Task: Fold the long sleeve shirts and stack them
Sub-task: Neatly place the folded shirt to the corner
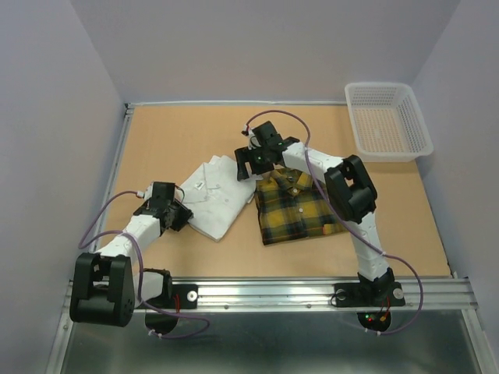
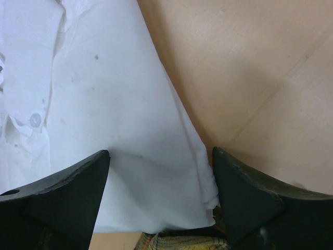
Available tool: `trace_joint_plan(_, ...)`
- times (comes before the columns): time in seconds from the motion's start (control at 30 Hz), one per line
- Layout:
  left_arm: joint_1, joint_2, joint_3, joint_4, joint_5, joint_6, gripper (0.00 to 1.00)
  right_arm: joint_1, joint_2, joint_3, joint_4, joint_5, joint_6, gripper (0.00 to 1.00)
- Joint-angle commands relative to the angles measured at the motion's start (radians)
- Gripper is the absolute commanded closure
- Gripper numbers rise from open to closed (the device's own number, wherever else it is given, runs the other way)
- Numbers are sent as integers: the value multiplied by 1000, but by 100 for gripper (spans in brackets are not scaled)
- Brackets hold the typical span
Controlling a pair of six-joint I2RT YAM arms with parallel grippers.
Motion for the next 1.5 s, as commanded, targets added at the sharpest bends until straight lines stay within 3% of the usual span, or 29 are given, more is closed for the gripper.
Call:
trace_joint_plan(0.0, 3, 35, -7, -32, 10, 21, 70, 0, 54, 51, 3, -85, -1, 18)
trace_joint_plan(0.1, 3, 59, 22, -46, -1, 38, 85, 0, 80, 67, 4, -117, 2, 22)
trace_joint_plan(0.2, 3, 87, 52, -66, -48, 61, 91, 0, 99, 88, 4, -124, 6, 27)
trace_joint_plan(0.3, 4, 105, 92, -92, -80, 81, 100, 0, 116, 113, 3, -125, 9, 39)
trace_joint_plan(0.37, 7, 117, 121, -104, -103, 91, 100, 0, 122, 123, 3, -124, 8, 45)
trace_joint_plan(0.47, 16, 139, 159, -118, -125, 116, 100, 2, 125, 142, 3, -122, 8, 65)
trace_joint_plan(0.6, 20, 156, 220, -134, -149, 157, 100, 0, 110, 165, 3, -121, 9, 81)
trace_joint_plan(0.63, 21, 159, 251, -137, -151, 186, 100, 0, 93, 172, 4, -121, 9, 91)
trace_joint_plan(0.73, 21, 159, 324, -155, -163, 231, 100, 2, 56, 174, 4, -113, 14, 99)
trace_joint_plan(1.07, -17, 102, 550, -172, -42, 301, 100, 3, -212, 61, 6, 88, 28, 99)
trace_joint_plan(1.23, -94, 127, 636, -172, 35, 280, 100, 0, -357, -42, 3, 244, 31, 100)
trace_joint_plan(1.47, -282, 191, 736, -132, 87, 211, 100, -39, -623, -319, -28, 422, 48, 99)
